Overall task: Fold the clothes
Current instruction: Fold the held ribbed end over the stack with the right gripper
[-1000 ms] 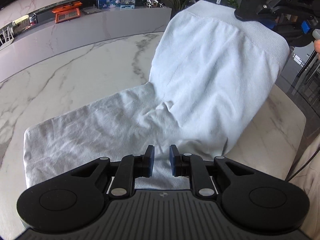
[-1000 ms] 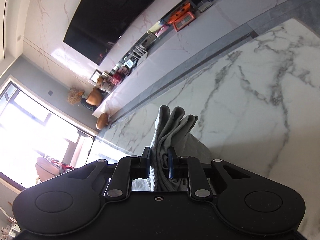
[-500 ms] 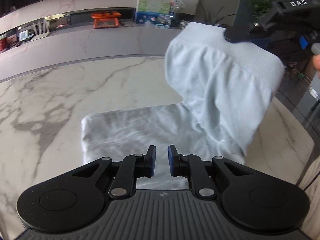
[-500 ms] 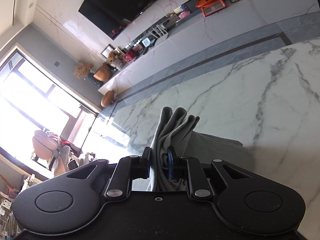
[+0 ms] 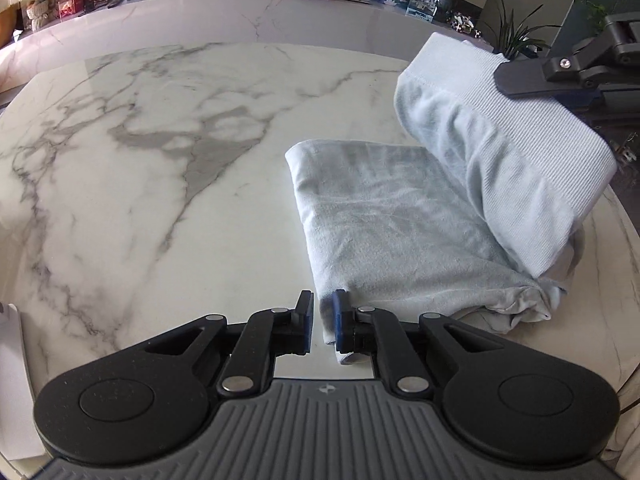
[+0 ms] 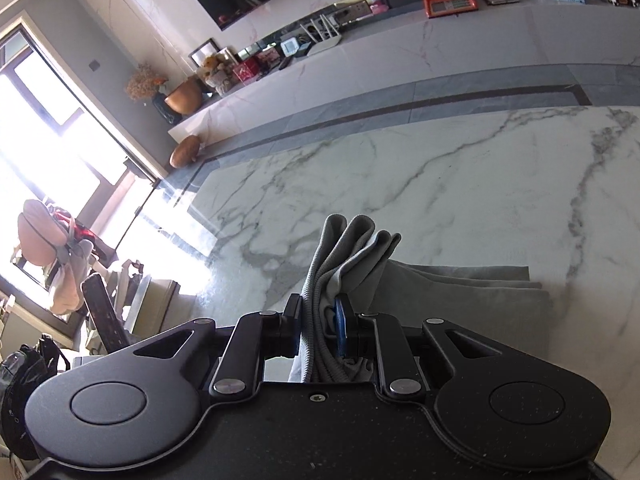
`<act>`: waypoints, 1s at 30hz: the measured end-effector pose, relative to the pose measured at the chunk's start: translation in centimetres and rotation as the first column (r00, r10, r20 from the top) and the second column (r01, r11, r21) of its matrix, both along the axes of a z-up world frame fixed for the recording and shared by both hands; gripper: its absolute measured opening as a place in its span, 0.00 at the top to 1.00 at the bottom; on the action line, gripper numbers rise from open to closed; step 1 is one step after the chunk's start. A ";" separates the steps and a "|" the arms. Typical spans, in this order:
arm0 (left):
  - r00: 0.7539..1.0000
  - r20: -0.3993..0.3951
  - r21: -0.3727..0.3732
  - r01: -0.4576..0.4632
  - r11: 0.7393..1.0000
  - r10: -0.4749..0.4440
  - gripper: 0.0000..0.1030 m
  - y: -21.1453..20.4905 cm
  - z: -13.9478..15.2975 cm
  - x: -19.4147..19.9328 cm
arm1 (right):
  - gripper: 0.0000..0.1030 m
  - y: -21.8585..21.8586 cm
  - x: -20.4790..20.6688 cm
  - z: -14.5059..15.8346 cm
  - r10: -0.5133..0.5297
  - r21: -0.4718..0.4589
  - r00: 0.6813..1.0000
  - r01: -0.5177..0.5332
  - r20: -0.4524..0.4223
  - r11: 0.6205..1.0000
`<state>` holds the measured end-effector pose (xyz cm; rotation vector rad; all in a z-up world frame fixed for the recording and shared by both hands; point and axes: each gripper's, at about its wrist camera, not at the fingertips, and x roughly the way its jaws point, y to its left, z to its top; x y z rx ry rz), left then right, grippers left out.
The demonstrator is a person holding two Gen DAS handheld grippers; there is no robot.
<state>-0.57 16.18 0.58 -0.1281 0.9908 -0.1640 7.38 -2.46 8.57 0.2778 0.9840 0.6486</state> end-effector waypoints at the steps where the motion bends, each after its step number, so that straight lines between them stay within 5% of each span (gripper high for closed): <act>1: 1.000 -0.001 -0.003 0.001 1.000 -0.001 0.92 0.0 -0.1 0.0 | 0.85 0.7 -0.1 -0.5 0.008 -0.011 1.000 -0.008 -0.005 1.000; 13: 1.000 -0.009 -0.042 -0.006 0.999 0.006 0.92 0.6 -0.2 0.0 | 0.83 4.1 0.2 -5.6 0.051 -0.077 0.995 -0.059 -0.091 0.995; 19: 1.000 -0.010 -0.094 -0.030 0.995 0.029 0.92 1.8 0.1 -0.4 | 0.74 4.0 0.7 -5.6 0.040 0.032 0.988 -0.035 -0.147 0.999; 25: 0.998 0.026 -0.069 -0.063 0.996 0.065 0.92 2.5 1.0 -1.0 | 0.68 2.8 0.2 -4.3 0.045 0.108 0.988 -0.030 -0.144 0.994; 30: 0.994 0.057 -0.046 -0.090 0.995 0.092 0.92 2.6 1.6 -1.0 | 0.64 0.6 -1.1 -1.9 0.021 0.101 0.999 -0.017 -0.043 0.995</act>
